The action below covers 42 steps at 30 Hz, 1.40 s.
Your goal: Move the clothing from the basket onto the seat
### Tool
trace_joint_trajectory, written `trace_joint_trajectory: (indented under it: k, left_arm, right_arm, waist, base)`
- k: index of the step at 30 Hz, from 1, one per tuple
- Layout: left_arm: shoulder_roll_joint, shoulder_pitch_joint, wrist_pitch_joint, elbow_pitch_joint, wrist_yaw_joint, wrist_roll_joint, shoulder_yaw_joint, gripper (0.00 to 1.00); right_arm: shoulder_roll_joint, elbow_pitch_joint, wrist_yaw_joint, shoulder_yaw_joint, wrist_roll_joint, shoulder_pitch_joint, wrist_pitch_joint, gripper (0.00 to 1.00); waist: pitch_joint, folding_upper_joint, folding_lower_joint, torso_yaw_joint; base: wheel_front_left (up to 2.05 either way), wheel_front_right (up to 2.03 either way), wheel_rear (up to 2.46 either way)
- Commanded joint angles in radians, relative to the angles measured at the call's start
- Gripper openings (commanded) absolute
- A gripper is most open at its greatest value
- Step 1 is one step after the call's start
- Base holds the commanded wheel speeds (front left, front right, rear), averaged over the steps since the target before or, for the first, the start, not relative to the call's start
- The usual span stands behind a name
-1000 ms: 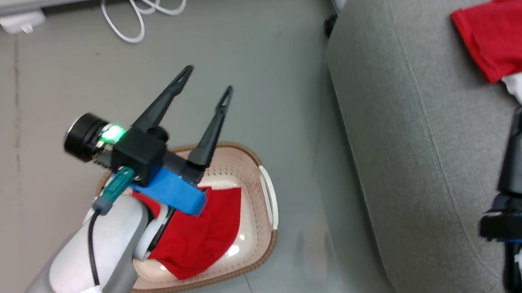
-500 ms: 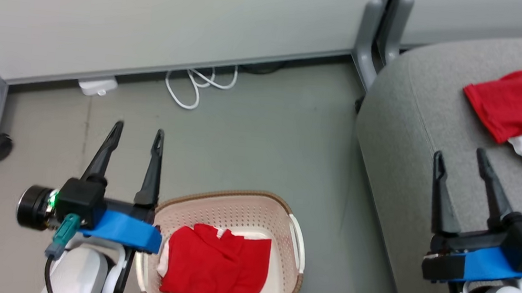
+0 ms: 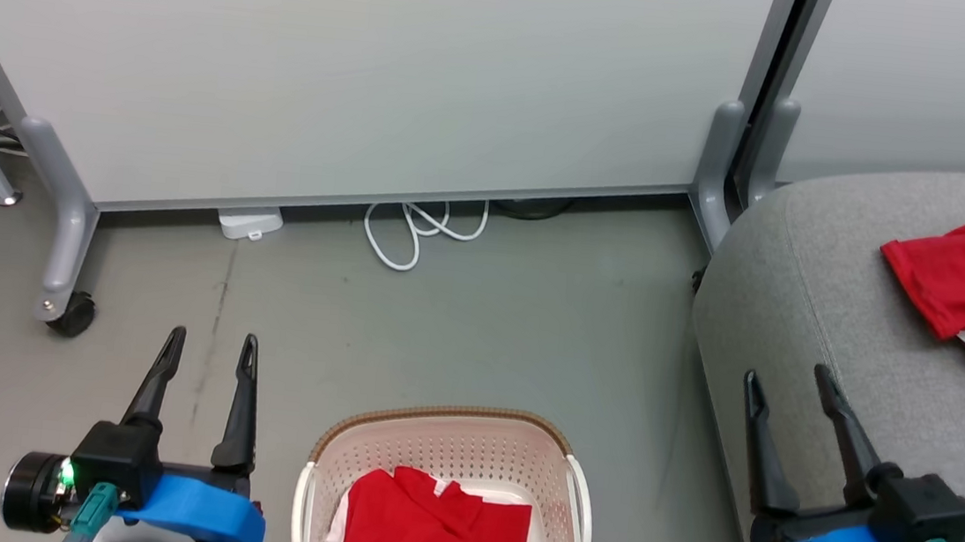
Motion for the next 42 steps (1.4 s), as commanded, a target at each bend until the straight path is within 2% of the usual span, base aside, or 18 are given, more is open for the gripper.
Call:
trace_joint_trajectory:
  k: [1, 12, 27, 36, 40, 42]
  left_arm:
    - [-0.005, 0.016, -0.003, -0.001, -0.005, 0.011, 0.013, 1.00]
    - [-0.034, 0.041, -0.003, 0.017, -0.031, 0.045, 0.062, 1.00]
    - [-0.048, 0.009, -0.003, 0.030, -0.052, 0.072, 0.082, 1.00]
    - [-0.010, -0.120, -0.003, 0.080, -0.067, 0.090, 0.016, 1.00]
    - [0.015, -0.185, -0.003, 0.124, -0.069, 0.094, -0.037, 1.00]
    - [0.035, -0.235, -0.003, 0.156, -0.068, 0.089, -0.092, 1.00]
  right_arm:
    - [0.004, 0.006, 0.000, 0.005, 0.011, 0.023, 0.000, 1.00]
    - [0.004, 0.047, 0.000, 0.048, 0.058, 0.064, 0.000, 1.00]
    - [0.004, 0.050, 0.000, 0.063, 0.062, 0.049, 0.000, 1.00]
    - [0.004, 0.023, 0.000, 0.071, 0.052, -0.029, 0.000, 1.00]
    - [0.004, 0.005, 0.000, 0.067, 0.048, -0.065, 0.000, 1.00]
    - [0.004, -0.008, 0.000, 0.064, 0.045, -0.089, 0.000, 1.00]
  waist:
    - [-0.014, -0.0001, 0.0002, 0.010]
    - [-0.021, -0.0001, 0.0002, 0.038]
    - [-0.006, -0.0001, 0.0002, 0.037]
    - [0.084, -0.0001, 0.0002, -0.003]
    - [0.132, -0.0001, 0.0002, -0.024]
    - [0.167, -0.0001, 0.0002, -0.040]
  base:
    - [0.00, 0.00, 0.00]
    - [0.00, 0.00, 0.00]
    - [0.00, 0.00, 0.00]
    - [0.00, 0.00, 0.00]
    - [0.00, 0.00, 0.00]
    - [0.00, 0.00, 0.00]
